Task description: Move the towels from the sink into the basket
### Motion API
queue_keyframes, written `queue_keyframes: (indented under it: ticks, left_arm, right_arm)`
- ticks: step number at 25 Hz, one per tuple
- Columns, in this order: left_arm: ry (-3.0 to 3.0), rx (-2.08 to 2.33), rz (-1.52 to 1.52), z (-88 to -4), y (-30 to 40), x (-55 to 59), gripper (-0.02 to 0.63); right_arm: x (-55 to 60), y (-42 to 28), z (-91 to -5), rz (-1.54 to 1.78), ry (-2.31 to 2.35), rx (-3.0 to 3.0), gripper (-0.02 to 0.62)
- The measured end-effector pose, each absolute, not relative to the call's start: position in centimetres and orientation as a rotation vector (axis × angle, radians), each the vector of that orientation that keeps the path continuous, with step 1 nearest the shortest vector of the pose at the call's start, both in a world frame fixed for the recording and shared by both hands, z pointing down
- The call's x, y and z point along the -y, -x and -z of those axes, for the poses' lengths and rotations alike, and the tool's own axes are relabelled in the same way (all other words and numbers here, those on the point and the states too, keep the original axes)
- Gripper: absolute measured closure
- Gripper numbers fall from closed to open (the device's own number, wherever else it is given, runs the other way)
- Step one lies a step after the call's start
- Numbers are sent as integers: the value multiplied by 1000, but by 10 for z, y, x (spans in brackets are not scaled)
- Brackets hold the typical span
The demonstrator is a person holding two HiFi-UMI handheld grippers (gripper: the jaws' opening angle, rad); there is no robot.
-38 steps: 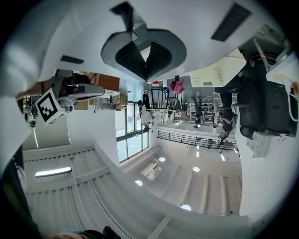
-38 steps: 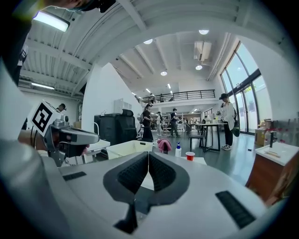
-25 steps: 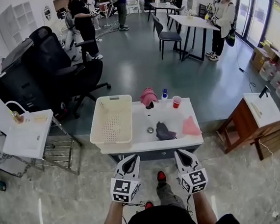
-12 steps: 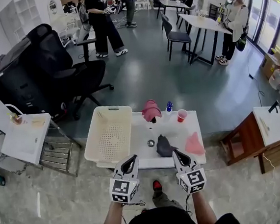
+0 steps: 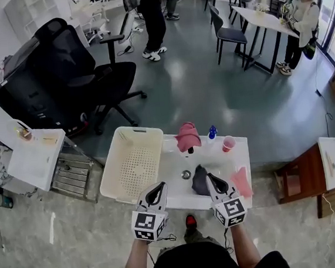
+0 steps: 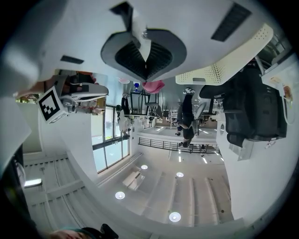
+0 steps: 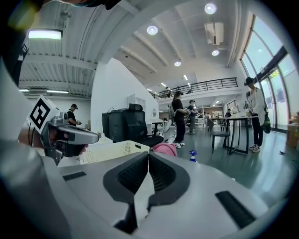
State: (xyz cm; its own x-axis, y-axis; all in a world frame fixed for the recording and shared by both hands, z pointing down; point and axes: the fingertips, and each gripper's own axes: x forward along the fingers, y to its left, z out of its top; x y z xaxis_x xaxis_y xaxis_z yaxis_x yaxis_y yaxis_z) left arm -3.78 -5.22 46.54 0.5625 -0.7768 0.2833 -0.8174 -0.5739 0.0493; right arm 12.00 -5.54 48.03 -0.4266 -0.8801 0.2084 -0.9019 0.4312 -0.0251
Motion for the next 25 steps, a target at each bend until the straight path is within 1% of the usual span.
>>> queue_keyframes:
  ticks: [15,16,17,22,25]
  left_arm:
    - [-2487,1527,-342,-471,53,85,598]
    - [-2480,1536,-345,-471,54,86,598]
    - [-2475,1543,-346,-471,55,87,598]
    - [-2455,1554,-348,-475,55,89,598]
    - [-2441,1558,-352,-477,55,91,598]
  right_arm:
    - [144,-112,-469,-135,-1439,2634,560]
    - [149,-110,-468,-130,-1418,2644,531]
    - [155,-108,-467,-128,-1399,2651,467]
    - [181,-100,-477,-140,-1353,2649,422]
    - [195,-97,-486,-157,-1333,2637,408]
